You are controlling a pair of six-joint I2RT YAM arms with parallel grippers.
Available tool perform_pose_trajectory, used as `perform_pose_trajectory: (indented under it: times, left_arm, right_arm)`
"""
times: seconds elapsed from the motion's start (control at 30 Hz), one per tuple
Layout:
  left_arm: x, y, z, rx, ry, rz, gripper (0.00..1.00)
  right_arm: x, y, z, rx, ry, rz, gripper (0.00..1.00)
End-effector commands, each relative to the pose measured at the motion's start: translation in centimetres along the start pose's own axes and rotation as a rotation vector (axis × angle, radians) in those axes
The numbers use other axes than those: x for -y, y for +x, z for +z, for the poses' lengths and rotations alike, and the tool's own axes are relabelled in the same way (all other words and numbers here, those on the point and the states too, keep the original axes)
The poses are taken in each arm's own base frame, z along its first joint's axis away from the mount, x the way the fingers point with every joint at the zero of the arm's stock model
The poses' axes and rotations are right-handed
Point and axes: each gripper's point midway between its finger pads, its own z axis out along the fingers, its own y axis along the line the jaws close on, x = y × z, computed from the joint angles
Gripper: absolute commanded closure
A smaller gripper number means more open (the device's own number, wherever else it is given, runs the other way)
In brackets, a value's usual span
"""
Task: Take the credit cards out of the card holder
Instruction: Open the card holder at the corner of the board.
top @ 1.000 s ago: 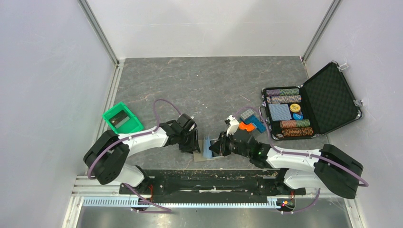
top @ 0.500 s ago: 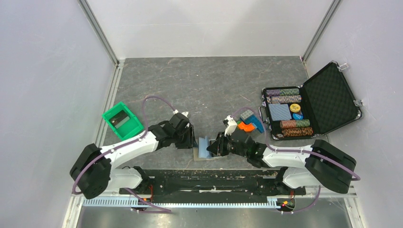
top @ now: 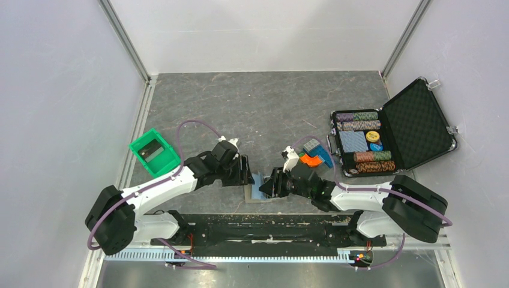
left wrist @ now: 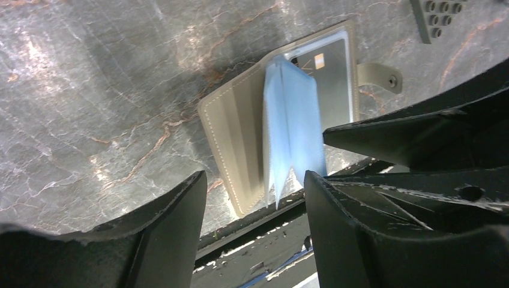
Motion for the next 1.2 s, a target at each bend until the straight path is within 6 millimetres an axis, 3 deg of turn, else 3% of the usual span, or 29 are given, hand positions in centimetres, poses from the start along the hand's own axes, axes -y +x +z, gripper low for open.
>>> perform_pose_trajectory:
  times: [0.0, 0.27, 0.43, 0.6, 0.83, 1.17]
  left_arm:
    - [3.0, -2.1, -0.8, 0.047, 0.105, 0.027, 0.31]
    - [3.8, -2.1, -0.5, 0.042, 0.146, 0.032, 0.26]
    - [3.5, -1.8, 0.2, 0.023, 0.14, 0.036, 0.32]
    - [3.1, -1.4, 0.9, -0.017, 0.115, 0.056, 0.39]
    - [0.5, -1.3, 0.6, -0.023, -0.032, 0.065, 0.47]
    - [1.1, -0.6, 0.1, -0.043, 0.008, 0.037, 0.52]
  right_arm:
    - [-0.5, -0.9, 0.2, 0.03, 0.008, -0.017, 0.55]
    - [-0.9, -0.7, 0.5, 0.007, 0.005, -0.031, 0.53]
    - [-1.0, -0.7, 0.5, 0.006, -0.004, -0.027, 0.55]
    - [-1.7, -0.2, 0.6, -0.029, -0.038, -0.036, 0.5]
    - [-2.5, -0.9, 0.2, -0.036, -0.05, -0.101, 0.45]
    - [-1.6, -1.3, -0.3, -0.026, -0.018, -0.125, 0.54]
